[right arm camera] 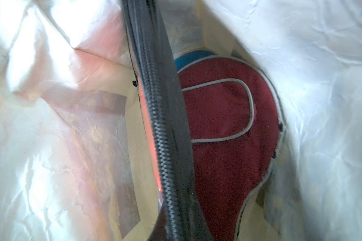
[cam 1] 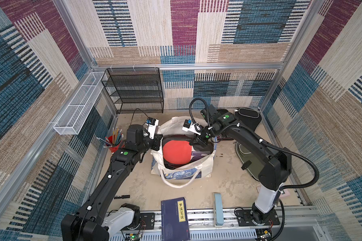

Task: Remove the ping pong set from the canvas bag
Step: Pick up the ping pong set from the canvas bag.

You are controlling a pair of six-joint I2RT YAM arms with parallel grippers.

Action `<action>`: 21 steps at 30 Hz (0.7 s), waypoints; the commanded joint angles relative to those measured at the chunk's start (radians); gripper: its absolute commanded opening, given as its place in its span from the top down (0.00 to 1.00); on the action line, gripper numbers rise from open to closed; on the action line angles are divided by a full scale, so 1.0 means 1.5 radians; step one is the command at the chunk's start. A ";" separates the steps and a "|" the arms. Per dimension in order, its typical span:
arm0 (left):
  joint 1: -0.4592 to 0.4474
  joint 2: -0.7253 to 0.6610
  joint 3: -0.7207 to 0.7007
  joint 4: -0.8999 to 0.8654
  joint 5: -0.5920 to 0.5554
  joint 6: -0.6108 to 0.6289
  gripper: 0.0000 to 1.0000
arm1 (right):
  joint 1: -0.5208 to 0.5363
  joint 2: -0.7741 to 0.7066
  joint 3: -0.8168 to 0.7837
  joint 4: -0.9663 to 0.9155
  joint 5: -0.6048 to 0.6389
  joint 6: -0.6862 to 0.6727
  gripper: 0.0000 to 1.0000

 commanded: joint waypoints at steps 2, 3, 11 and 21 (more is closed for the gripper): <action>0.001 -0.010 -0.006 0.028 0.010 0.023 1.00 | -0.006 -0.026 0.001 0.104 0.030 0.017 1.00; 0.001 -0.012 -0.008 0.028 0.009 0.023 1.00 | -0.007 -0.030 0.000 0.107 0.039 0.020 1.00; 0.001 -0.009 -0.006 0.004 -0.013 0.025 1.00 | -0.024 -0.078 0.024 0.138 0.083 0.046 1.00; 0.001 -0.013 0.002 -0.009 -0.027 0.033 1.00 | -0.059 -0.136 0.057 0.162 0.058 0.133 1.00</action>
